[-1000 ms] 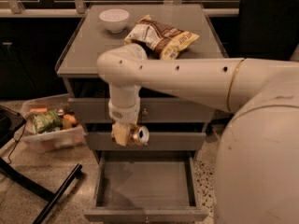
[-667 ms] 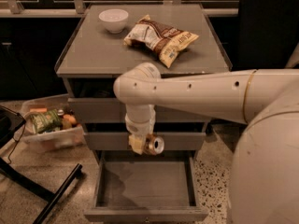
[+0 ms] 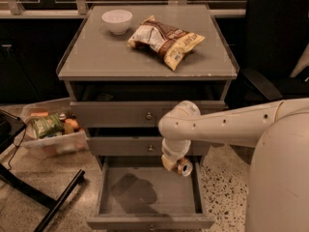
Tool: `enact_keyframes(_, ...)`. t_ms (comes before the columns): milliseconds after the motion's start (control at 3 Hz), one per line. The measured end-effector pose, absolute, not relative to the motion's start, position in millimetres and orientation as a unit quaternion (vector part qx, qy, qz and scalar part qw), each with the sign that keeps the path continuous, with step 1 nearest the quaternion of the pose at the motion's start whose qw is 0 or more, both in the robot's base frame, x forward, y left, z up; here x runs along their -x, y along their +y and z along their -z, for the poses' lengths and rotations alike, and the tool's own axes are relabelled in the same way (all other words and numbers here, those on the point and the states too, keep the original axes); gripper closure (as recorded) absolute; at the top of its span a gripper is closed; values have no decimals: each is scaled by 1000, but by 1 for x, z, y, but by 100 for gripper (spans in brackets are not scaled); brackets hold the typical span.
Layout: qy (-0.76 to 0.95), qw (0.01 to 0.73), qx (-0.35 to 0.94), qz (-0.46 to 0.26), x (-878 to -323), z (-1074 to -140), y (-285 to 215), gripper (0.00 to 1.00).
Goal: Place orange can into bottom drawer
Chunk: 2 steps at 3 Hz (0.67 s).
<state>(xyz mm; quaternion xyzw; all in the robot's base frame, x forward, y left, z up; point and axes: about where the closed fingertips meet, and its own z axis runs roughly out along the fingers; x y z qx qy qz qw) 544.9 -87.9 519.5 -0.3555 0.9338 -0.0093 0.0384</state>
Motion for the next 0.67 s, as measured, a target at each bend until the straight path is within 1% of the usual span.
enact_keyframes(333, 963, 69, 259, -13, -535, -469, -135, 100)
enact_keyframes(667, 965, 102, 241, -33, -548, -470, -125, 100)
